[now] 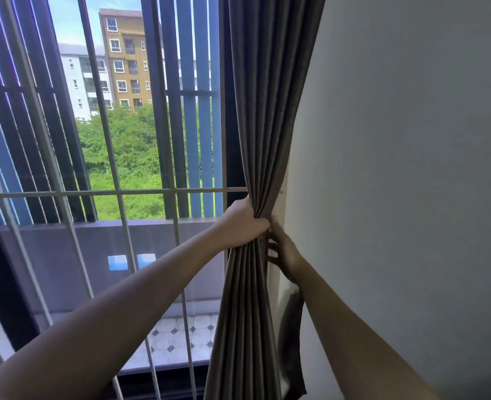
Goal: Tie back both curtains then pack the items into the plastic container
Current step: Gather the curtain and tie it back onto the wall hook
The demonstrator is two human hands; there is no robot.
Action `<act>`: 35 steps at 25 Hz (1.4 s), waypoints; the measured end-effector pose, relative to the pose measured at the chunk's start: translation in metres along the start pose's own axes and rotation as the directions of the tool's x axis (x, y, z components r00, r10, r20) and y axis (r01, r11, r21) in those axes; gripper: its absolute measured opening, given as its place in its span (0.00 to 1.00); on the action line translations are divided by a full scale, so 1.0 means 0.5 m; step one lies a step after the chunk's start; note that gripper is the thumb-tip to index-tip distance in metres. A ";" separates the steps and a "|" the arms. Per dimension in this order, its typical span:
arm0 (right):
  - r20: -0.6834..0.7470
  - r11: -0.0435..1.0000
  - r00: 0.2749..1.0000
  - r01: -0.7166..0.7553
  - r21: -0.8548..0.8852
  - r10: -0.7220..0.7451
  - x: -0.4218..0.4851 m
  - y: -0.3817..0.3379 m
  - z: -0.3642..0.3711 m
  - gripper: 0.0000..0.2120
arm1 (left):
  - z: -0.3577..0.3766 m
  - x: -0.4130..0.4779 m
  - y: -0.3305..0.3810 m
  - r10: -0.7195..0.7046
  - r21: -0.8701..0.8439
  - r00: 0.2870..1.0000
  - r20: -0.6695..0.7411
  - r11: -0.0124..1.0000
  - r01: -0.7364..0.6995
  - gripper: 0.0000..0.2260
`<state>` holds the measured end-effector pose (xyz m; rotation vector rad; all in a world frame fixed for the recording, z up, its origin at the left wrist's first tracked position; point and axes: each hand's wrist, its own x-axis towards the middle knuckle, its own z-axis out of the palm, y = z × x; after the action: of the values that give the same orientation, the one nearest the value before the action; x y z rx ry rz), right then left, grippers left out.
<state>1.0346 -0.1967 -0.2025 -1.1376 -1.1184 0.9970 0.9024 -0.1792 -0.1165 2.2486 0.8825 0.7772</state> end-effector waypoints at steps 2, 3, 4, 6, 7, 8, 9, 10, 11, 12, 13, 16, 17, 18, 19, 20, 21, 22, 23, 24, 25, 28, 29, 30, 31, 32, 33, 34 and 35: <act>0.037 0.990 0.993 0.115 -0.083 -0.113 0.022 -0.025 -0.005 0.10 | -0.009 -0.019 0.001 0.020 -0.049 1.000 -0.010 0.999 -0.021 0.08; 0.041 0.991 0.992 0.125 -0.049 -0.123 0.031 -0.034 -0.012 0.08 | -0.014 -0.026 0.000 0.022 -0.070 1.000 -0.002 0.997 -0.022 0.11; 0.064 0.991 0.989 0.130 0.007 -0.130 0.041 -0.040 -0.020 0.12 | -0.021 -0.033 -0.001 0.019 -0.095 1.000 0.006 0.995 -0.018 0.12; 0.159 0.985 0.975 0.138 0.103 -0.153 0.055 -0.045 -0.033 0.24 | -0.034 -0.041 -0.010 -0.005 -0.149 1.000 0.016 0.989 0.008 0.12; 0.206 0.985 0.967 0.132 0.114 -0.153 0.058 -0.048 -0.035 0.26 | -0.039 -0.044 -0.014 -0.016 -0.169 1.000 0.023 0.985 0.020 0.12; 0.247 0.986 0.958 0.122 0.113 -0.146 0.059 -0.048 -0.036 0.28 | -0.043 -0.045 -0.016 -0.017 -0.179 0.999 0.036 0.984 0.023 0.11; 0.280 0.987 0.950 0.104 0.122 -0.135 0.058 -0.049 -0.034 0.31 | -0.045 -0.047 -0.018 -0.007 -0.186 0.999 0.052 0.982 0.017 0.10; 0.307 0.987 0.944 0.084 0.139 -0.124 0.055 -0.049 -0.035 0.34 | -0.047 -0.049 -0.018 0.003 -0.194 0.997 0.071 0.981 0.011 0.10; 0.323 0.986 0.940 0.067 0.151 -0.113 0.053 -0.048 -0.035 0.35 | -0.049 -0.052 -0.015 0.009 -0.199 0.996 0.086 0.980 0.008 0.10; 0.325 0.987 0.940 0.062 0.150 -0.108 0.051 -0.048 -0.035 0.36 | -0.051 -0.056 -0.013 0.011 -0.198 0.996 0.091 0.980 0.007 0.10; 0.320 0.989 0.942 0.065 0.136 -0.106 0.052 -0.046 -0.036 0.36 | -0.052 -0.058 -0.012 0.013 -0.198 0.996 0.091 0.980 0.005 0.11; 0.304 0.990 0.946 0.085 0.111 -0.115 0.052 -0.047 -0.035 0.26 | -0.049 -0.067 -0.008 0.027 -0.200 0.996 0.085 0.980 -0.010 0.12; 0.296 0.989 0.947 0.090 0.120 -0.122 0.051 -0.046 -0.033 0.23 | -0.048 -0.069 -0.007 0.034 -0.198 0.996 0.082 0.980 -0.017 0.13; 0.284 0.988 0.950 0.095 0.125 -0.127 0.050 -0.045 -0.031 0.21 | -0.047 -0.070 -0.007 0.035 -0.192 0.996 0.077 0.981 -0.019 0.13; 0.262 0.987 0.956 0.106 0.121 -0.134 0.049 -0.043 -0.030 0.20 | -0.045 -0.071 -0.007 0.035 -0.183 0.997 0.068 0.983 -0.022 0.14; 0.227 0.986 0.963 0.126 0.105 -0.147 0.047 -0.041 -0.027 0.21 | -0.043 -0.070 -0.006 0.039 -0.165 0.998 0.050 0.986 -0.030 0.13; 0.183 0.986 0.970 0.150 0.079 -0.162 0.046 -0.038 -0.023 0.23 | -0.039 -0.068 -0.006 0.050 -0.136 0.998 0.023 0.990 -0.047 0.13; 0.139 0.984 0.975 0.170 0.045 -0.175 0.045 -0.036 -0.019 0.24 | -0.034 -0.066 -0.005 0.061 -0.093 0.998 -0.006 0.994 -0.061 0.11; 0.099 0.983 0.979 0.181 0.005 -0.181 0.043 -0.034 -0.014 0.24 | -0.029 -0.063 -0.003 0.063 -0.049 0.997 -0.036 0.997 -0.064 0.10; 0.074 0.982 0.981 0.184 -0.037 -0.181 0.041 -0.033 -0.011 0.23 | -0.024 -0.060 0.000 0.052 -0.018 0.997 -0.060 0.998 -0.053 0.09; 0.060 0.981 0.982 0.182 -0.073 -0.178 0.040 -0.032 -0.009 0.21 | -0.020 -0.057 0.002 0.039 -0.001 0.997 -0.073 0.999 -0.040 0.09; 0.056 0.980 0.986 0.165 -0.112 -0.160 0.037 -0.032 -0.023 0.21 | -0.014 -0.048 0.005 0.006 -0.013 0.998 -0.062 1.000 -0.007 0.10; 0.060 0.981 0.986 0.159 -0.111 -0.153 0.035 -0.033 -0.028 0.23 | -0.013 -0.044 0.003 0.004 -0.016 0.998 -0.062 1.000 -0.005 0.07; 0.059 0.981 0.986 0.163 -0.109 -0.157 0.034 -0.034 -0.033 0.23 | -0.012 -0.041 0.001 -0.001 -0.015 0.998 -0.069 1.000 0.000 0.04; 0.046 0.975 0.983 0.183 -0.126 -0.178 0.032 -0.033 -0.034 0.23 | -0.011 -0.038 -0.001 -0.002 -0.012 0.996 -0.086 1.000 0.001 0.03; 0.028 0.964 0.976 0.218 -0.156 -0.216 0.029 -0.032 -0.032 0.22 | -0.011 -0.033 -0.003 -0.006 -0.011 0.994 -0.106 1.000 0.005 0.06; 0.009 0.951 0.968 0.246 -0.186 -0.249 0.025 -0.027 -0.028 0.22 | -0.010 -0.027 -0.006 -0.015 -0.015 0.992 -0.122 1.000 0.013 0.08; 0.003 0.946 0.964 0.260 -0.191 -0.264 0.021 -0.017 -0.024 0.22 | -0.009 -0.020 -0.008 -0.035 -0.020 0.991 -0.129 0.999 0.033 0.11; 0.005 0.950 0.967 0.251 -0.184 -0.255 0.012 -0.009 -0.019 0.21 | -0.008 -0.009 -0.013 -0.064 -0.026 0.990 -0.126 0.998 0.062 0.14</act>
<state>1.0453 -0.1929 -0.1977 -1.1123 -1.3248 0.6935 0.8942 -0.1772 -0.1198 2.1602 0.9947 0.9046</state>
